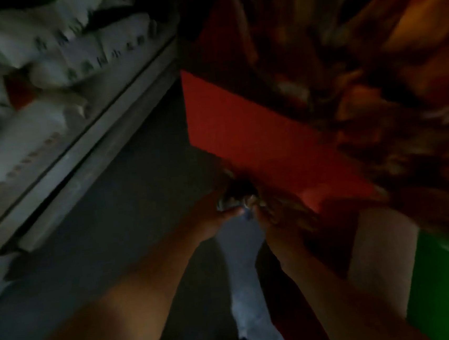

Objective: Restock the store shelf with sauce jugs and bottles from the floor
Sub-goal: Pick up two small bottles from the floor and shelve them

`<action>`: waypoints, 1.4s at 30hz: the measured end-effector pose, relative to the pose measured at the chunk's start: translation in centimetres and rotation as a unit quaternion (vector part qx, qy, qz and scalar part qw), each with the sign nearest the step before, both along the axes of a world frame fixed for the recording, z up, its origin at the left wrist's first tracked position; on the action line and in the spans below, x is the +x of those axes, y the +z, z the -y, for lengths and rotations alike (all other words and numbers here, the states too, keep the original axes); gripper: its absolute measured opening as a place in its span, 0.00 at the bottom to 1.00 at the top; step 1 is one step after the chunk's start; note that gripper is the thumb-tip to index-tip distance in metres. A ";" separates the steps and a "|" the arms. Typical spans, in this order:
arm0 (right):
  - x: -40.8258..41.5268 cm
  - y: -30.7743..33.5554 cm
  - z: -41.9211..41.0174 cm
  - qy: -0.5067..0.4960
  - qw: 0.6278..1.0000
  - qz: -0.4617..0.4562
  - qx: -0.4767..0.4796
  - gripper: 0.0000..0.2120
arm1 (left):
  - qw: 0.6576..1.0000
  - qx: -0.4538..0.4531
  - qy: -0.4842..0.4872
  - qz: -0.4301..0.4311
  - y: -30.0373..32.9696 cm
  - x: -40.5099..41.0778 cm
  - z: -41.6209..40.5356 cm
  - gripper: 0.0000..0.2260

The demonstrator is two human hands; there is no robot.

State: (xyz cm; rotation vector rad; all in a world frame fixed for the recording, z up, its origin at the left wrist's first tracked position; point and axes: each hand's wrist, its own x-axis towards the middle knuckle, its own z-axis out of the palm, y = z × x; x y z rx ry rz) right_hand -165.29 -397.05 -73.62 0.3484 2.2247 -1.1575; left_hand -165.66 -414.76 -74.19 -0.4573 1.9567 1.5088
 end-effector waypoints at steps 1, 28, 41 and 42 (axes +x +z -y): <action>-0.1 -0.6 0.4 -0.022 0.999 -0.024 0.001 0.15 | 1.000 0.008 0.003 -0.007 -0.9 0.1 -0.2 0.29; 6.5 20.2 7.6 -0.018 0.990 0.082 -0.111 0.31 | 0.994 0.017 0.104 0.011 19.8 10.1 6.9 0.10; 5.6 50.4 11.8 0.034 0.961 0.005 -0.273 0.30 | 0.962 0.085 0.249 -0.074 52.1 4.7 13.7 0.17; 5.3 52.8 12.4 0.054 0.960 -0.006 -0.276 0.33 | 0.959 0.085 0.254 -0.093 54.8 3.8 14.4 0.18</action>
